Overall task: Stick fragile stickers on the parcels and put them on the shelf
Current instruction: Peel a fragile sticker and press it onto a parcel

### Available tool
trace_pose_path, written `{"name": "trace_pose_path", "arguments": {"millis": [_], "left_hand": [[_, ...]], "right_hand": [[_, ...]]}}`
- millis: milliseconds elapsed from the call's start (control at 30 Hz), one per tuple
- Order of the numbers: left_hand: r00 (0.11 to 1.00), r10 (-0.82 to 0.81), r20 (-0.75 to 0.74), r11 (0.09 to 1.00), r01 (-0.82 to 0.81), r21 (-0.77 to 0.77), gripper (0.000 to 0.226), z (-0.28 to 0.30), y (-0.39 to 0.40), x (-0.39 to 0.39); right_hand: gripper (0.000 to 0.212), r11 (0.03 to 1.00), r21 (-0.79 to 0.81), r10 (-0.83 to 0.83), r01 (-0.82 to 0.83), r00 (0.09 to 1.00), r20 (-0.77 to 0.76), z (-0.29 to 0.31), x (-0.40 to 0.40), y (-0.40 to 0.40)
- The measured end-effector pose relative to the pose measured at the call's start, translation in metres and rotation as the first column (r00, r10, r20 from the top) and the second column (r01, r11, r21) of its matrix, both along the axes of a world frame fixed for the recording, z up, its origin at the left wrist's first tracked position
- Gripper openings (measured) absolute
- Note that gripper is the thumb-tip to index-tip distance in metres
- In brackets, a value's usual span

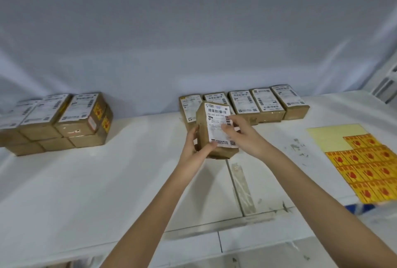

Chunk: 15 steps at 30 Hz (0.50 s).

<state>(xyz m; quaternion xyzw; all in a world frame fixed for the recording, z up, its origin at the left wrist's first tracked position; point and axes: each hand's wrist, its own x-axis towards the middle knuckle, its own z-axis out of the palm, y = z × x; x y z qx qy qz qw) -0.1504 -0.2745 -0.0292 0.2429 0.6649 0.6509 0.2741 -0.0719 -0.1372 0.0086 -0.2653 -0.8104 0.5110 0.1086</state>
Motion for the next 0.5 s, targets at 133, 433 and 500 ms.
{"name": "trace_pose_path", "arguments": {"millis": [133, 433, 500], "left_hand": [[0.999, 0.006, 0.042, 1.0, -0.006, 0.007, 0.053, 0.0, 0.028, 0.026], [0.994, -0.031, -0.102, 0.989, 0.015, -0.15, 0.055, -0.005, 0.094, 0.106], [0.951, -0.034, -0.306, 0.968, -0.045, -0.247, 0.058, -0.006, 0.105, 0.123]], "right_hand": [[0.04, 0.986, -0.114, -0.125, 0.121, 0.992, -0.03, -0.007, 0.037, 0.035], [0.049, 0.974, -0.195, -0.112, 0.116, 0.993, 0.034, -0.022, 0.121, 0.091], [0.052, 0.976, -0.171, -0.132, 0.135, 0.991, 0.025, -0.025, 0.136, 0.103]]}}
